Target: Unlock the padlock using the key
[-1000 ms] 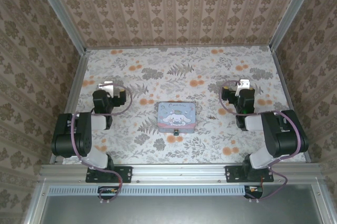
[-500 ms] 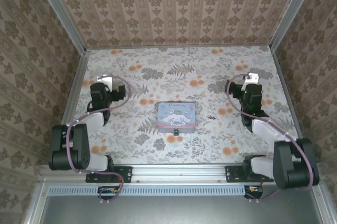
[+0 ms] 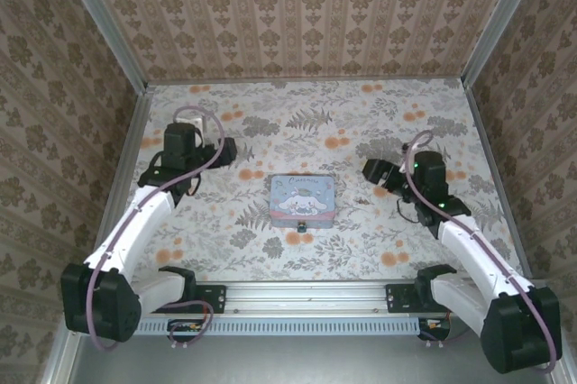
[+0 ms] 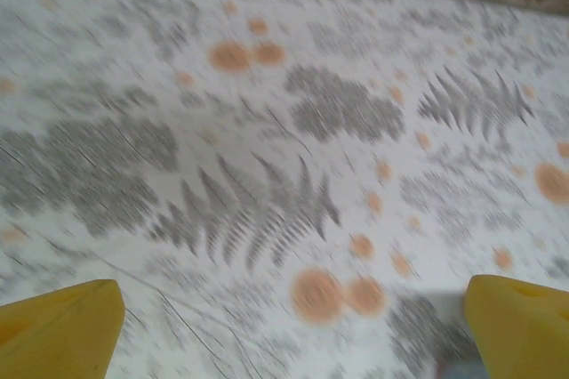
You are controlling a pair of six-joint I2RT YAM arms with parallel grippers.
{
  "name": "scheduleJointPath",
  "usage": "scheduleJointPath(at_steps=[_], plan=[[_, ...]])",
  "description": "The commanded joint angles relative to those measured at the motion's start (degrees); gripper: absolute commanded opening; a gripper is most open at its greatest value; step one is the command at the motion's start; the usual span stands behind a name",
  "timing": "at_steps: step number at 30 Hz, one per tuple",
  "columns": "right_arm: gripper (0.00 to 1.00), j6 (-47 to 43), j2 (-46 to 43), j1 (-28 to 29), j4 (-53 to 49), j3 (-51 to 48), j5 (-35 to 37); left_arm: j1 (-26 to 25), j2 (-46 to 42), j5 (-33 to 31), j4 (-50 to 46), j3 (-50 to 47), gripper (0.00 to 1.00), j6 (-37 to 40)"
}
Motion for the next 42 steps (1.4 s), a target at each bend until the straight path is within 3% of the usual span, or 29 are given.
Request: scheduleJointPath(at_steps=[1,11,20,25,34,42], plan=[[0.83,6.46,0.33,7.38,-6.61,0.53,-1.86,-4.67,-1.64,4.92,-7.58,-0.41,1.0,-6.43],[0.73,10.29,5.17,23.19,-12.04,3.87,9.19,-16.19,-2.7,10.51,0.08,-10.14,0.99,-15.54],[0.7,11.9,13.07,27.55,-9.92,6.8,12.36,-20.48,-0.28,13.3,7.18,-14.59,0.95,-20.9],[0.61,12.75,17.74,29.02,-6.94,8.46,12.37,-20.84,2.69,15.66,12.01,-16.38,0.88,-22.61],[0.36,13.43,24.62,29.22,-3.42,11.95,12.24,-19.35,15.06,19.63,17.89,-11.05,0.67,-21.49],[0.35,12.34,35.19,27.78,-0.58,19.23,11.15,-13.21,20.82,23.25,19.19,-5.4,0.68,-20.03]])
